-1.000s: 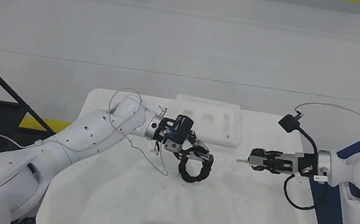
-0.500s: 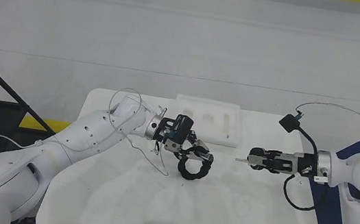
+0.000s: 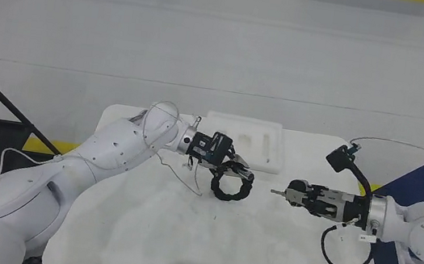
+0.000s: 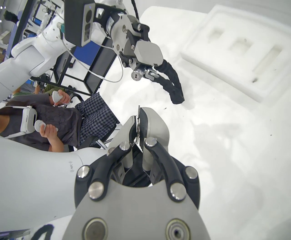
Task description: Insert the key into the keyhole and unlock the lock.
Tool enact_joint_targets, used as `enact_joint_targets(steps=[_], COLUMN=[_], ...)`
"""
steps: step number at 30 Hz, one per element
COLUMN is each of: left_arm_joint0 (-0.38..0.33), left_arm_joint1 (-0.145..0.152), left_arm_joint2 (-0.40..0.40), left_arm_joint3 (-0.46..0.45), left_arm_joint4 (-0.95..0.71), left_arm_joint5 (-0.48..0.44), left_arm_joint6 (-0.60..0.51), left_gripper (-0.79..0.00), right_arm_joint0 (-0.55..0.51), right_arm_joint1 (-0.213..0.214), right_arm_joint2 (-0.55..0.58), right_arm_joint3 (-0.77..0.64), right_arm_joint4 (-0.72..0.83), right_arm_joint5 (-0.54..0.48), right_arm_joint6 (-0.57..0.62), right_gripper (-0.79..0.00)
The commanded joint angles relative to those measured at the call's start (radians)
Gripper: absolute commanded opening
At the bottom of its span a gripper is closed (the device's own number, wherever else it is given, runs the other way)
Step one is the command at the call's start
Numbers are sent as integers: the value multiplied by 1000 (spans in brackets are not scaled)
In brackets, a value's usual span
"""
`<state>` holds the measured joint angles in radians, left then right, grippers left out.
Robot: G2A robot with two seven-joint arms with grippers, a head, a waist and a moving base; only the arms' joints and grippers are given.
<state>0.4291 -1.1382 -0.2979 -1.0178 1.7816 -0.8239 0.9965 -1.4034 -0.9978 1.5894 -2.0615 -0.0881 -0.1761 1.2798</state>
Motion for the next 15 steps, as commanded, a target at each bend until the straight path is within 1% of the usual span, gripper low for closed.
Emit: enact_joint_targets(steps=[1,4,8,11,15], left_arm_joint0=[-10,-33,-47,-52,-47], left_arm_joint1=[-19,-51,-90,-114,-141], left_arm_joint2=[22,61,103,125,128], left_arm_joint3=[27,73,133,170,197], left_arm_joint4=[-3,-6,-32,-48,-39], left_arm_joint5=[30,59,87,101,108], left_arm_joint6=[30,59,87,101,108], left_gripper=[-785,-785,-785,-785,-785], right_arm_joint0=[-26,-62,-107,-136,-165], right_arm_joint1=[2,4,4,4,6], right_arm_joint2=[8,12,15,21,17], right_arm_joint3=[-20,-49,-78,-94,-129], right_arm_joint4=[-9,-44,-77,-98,-168], right_arm_joint5=[-11,-26,-27,-21,-17], right_arm_joint6=[-19,-60,-149,-196,-240], right_gripper=[-785,-785,-785,-785,-785])
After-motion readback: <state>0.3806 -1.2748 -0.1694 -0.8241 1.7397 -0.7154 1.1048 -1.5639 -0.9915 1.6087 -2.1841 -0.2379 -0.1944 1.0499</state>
